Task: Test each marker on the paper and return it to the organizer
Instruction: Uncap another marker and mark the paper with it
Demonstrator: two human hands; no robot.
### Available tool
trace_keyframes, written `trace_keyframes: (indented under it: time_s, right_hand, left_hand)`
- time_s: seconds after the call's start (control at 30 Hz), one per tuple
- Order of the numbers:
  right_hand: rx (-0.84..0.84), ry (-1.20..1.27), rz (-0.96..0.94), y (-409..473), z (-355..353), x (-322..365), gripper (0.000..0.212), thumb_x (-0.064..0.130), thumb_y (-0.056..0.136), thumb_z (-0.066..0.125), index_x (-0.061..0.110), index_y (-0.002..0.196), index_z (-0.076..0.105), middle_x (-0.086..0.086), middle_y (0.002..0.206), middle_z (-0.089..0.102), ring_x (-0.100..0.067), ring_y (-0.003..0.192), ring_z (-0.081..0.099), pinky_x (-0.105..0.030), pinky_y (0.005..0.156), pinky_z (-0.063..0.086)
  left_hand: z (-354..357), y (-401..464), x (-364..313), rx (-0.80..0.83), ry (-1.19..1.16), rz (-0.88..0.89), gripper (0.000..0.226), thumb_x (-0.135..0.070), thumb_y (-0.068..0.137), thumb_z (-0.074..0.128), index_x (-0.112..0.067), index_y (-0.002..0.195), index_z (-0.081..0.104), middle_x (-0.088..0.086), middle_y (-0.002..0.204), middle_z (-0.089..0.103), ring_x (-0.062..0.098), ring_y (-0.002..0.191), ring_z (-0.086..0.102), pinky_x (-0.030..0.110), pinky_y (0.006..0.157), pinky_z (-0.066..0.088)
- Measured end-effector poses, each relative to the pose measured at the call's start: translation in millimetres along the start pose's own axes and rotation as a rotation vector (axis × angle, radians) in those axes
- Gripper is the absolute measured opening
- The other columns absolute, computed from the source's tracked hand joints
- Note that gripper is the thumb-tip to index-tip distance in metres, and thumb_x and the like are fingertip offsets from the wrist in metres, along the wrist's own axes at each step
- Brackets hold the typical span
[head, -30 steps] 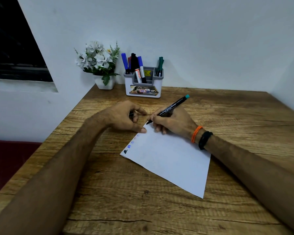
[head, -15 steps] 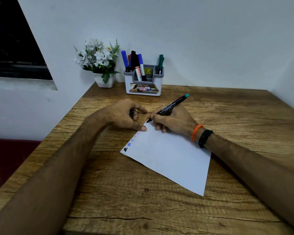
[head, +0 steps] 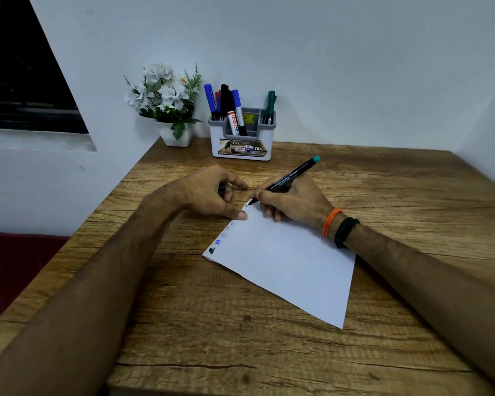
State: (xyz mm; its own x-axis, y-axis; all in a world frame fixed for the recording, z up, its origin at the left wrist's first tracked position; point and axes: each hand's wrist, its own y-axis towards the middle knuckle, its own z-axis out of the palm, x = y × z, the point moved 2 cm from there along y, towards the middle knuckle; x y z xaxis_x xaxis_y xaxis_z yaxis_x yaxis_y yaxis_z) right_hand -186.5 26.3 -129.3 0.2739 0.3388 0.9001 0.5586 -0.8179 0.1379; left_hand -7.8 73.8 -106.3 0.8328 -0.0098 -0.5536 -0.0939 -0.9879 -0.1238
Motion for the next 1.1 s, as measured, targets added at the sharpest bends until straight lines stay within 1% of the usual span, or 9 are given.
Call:
trace_keyframes:
  time_s: [0.13,0.23,0.33,0.47,0.63,0.77,0.9,1.0,1.1]
  right_hand:
    - [0.017,-0.015,-0.005,-0.6,0.1,0.1,0.010,0.011,0.089,0.067,0.003,0.086,0.074,-0.007,0.062,0.070,-0.015,0.049,0.060,-0.028,0.049,0.050]
    - [-0.013,-0.008,0.002,0.3,-0.7,-0.1,0.011,0.009,0.088,0.067,0.003,0.085,0.074,-0.008,0.061,0.069,-0.017,0.048,0.059,-0.028,0.049,0.049]
    - [0.016,-0.021,-0.008,-0.8,-0.1,0.6,0.010,0.011,0.088,0.068,0.004,0.085,0.074,-0.010,0.063,0.070,-0.018,0.049,0.059,-0.026,0.047,0.048]
    - [-0.008,-0.009,0.002,-0.9,-0.8,0.8,0.011,0.009,0.089,0.066,0.001,0.086,0.074,-0.007,0.059,0.068,-0.014,0.045,0.057,-0.022,0.044,0.045]
    - [0.008,-0.023,-0.017,-2.9,0.2,1.8,0.012,0.009,0.089,0.066,0.000,0.087,0.074,-0.002,0.057,0.066,-0.010,0.044,0.057,-0.019,0.043,0.044]
    - [-0.033,0.001,0.000,0.4,-0.9,0.0,0.012,0.009,0.089,0.067,-0.001,0.086,0.074,-0.001,0.055,0.066,-0.009,0.042,0.056,-0.019,0.042,0.043]
    - [-0.066,0.133,-0.025,2.1,-3.0,1.5,0.010,0.000,0.090,0.064,-0.006,0.088,0.072,-0.003,0.057,0.066,-0.009,0.041,0.058,-0.019,0.041,0.045]
    - [-0.048,0.296,-0.026,3.2,-5.7,4.7,0.011,-0.001,0.092,0.061,-0.002,0.087,0.071,-0.005,0.062,0.065,-0.010,0.047,0.060,-0.019,0.043,0.045]
    - [-0.011,0.437,0.011,2.8,-10.7,9.5,0.022,0.007,0.097,0.052,-0.004,0.096,0.071,-0.007,0.068,0.064,-0.010,0.053,0.060,-0.019,0.045,0.045]
  left_hand:
    - [0.5,0.0,-0.1,0.001,-0.001,0.004,0.068,-0.038,0.072,0.080,-0.025,0.133,0.054,-0.005,0.070,0.057,0.008,0.067,0.055,0.021,0.067,0.035]
    - [0.5,0.3,-0.1,0.000,-0.003,0.000,0.067,-0.036,0.072,0.080,-0.025,0.133,0.054,-0.005,0.070,0.058,0.008,0.069,0.056,0.021,0.069,0.036]
    - [0.7,0.8,1.0,-0.003,-0.011,0.000,0.067,-0.036,0.072,0.080,-0.025,0.132,0.054,-0.005,0.070,0.058,0.008,0.068,0.056,0.023,0.069,0.037]
    - [0.8,1.5,2.3,0.005,0.002,0.001,0.067,-0.037,0.072,0.080,-0.025,0.133,0.054,-0.004,0.072,0.059,0.011,0.075,0.060,0.025,0.079,0.038]
    - [0.5,0.6,1.7,0.003,0.005,0.006,0.067,-0.037,0.072,0.080,-0.025,0.133,0.054,-0.003,0.073,0.059,0.009,0.072,0.057,0.021,0.070,0.035]
    - [0.7,0.5,1.8,0.001,-0.010,0.002,0.067,-0.037,0.071,0.080,-0.025,0.132,0.055,-0.004,0.072,0.058,0.010,0.074,0.058,0.024,0.073,0.037]
    - [0.3,-0.5,0.0,0.000,-0.002,0.000,0.065,-0.037,0.073,0.080,-0.026,0.131,0.054,-0.005,0.071,0.059,0.010,0.072,0.057,0.023,0.069,0.037]
    - [-2.9,-2.4,0.3,-0.011,-0.011,0.009,0.057,-0.036,0.076,0.078,-0.025,0.128,0.057,-0.006,0.077,0.065,0.011,0.083,0.062,0.026,0.081,0.043]
    - [-9.6,-4.1,1.8,-0.074,-0.090,0.031,0.041,-0.030,0.084,0.070,-0.022,0.123,0.061,-0.005,0.092,0.067,0.011,0.096,0.061,0.032,0.094,0.045]
